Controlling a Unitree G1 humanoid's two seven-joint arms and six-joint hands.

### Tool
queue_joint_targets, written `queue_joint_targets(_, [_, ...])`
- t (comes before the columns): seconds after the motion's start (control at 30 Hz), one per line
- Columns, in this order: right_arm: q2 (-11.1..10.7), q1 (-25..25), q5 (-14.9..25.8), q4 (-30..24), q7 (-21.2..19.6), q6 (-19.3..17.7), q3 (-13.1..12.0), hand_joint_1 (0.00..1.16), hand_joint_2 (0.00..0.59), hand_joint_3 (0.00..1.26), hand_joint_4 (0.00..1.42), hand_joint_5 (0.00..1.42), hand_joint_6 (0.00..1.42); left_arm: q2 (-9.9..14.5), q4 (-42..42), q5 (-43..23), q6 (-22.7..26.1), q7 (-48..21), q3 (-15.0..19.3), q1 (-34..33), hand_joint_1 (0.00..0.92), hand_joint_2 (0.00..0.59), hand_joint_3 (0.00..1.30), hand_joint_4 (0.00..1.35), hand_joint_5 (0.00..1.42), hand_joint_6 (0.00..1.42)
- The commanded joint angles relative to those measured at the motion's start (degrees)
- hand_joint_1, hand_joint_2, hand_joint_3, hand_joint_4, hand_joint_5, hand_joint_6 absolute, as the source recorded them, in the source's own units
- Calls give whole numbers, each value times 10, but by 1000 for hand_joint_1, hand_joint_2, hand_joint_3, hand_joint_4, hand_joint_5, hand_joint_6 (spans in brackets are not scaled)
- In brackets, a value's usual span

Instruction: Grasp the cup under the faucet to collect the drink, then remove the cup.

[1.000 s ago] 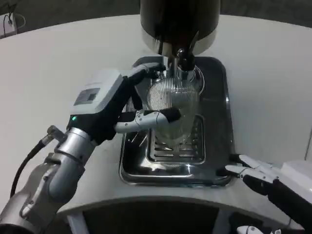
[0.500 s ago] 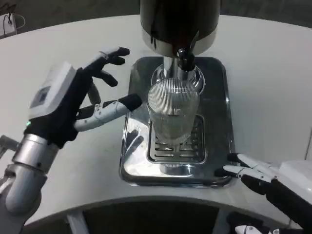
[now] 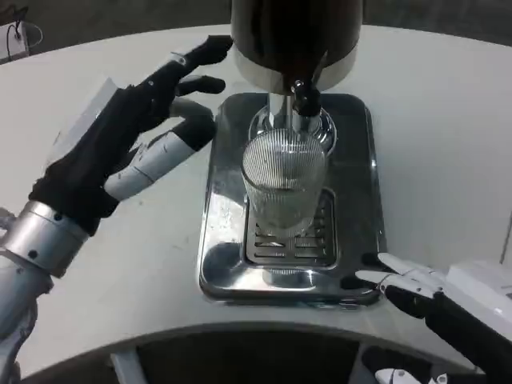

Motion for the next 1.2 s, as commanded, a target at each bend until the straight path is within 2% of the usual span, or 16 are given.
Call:
queue_joint_targets(0.03, [1, -3, -2, -8, -4, 3, 6, 359, 508, 165, 31, 61, 65, -8, -52, -38, 49, -36, 0, 4, 0, 47, 128, 79, 205, 374])
queue_joint_targets(0.37, [3, -3, -2, -8, -4, -2, 7, 359, 508, 173, 32, 61, 65, -24, -136, -59, 131, -69, -6, -3, 0, 50, 65, 1, 143, 293])
queue_joint_targets(0.5, [6, 0, 0, -8, -4, -8, 6, 359, 508, 174, 32, 61, 65, -21, -186, -55, 184, -69, -11, -9, 0, 46, 15, 0, 96, 226])
queue_joint_targets(0.8, [14, 4, 0, -8, -4, -17, 4, 360, 511, 174, 32, 61, 65, -18, -255, -44, 292, -67, -26, -54, 0, 47, 0, 0, 65, 183])
queue_joint_targets(0.97, [22, 10, 2, -8, -2, -25, -1, 363, 515, 174, 32, 61, 65, -13, -269, -22, 341, -71, -47, -88, 0, 47, 0, 0, 53, 165])
queue_joint_targets(1.2, [28, 23, 12, -8, 0, -33, -18, 366, 516, 175, 32, 70, 65, -18, -266, 15, 376, -72, -83, -111, 0, 48, 0, 0, 35, 140])
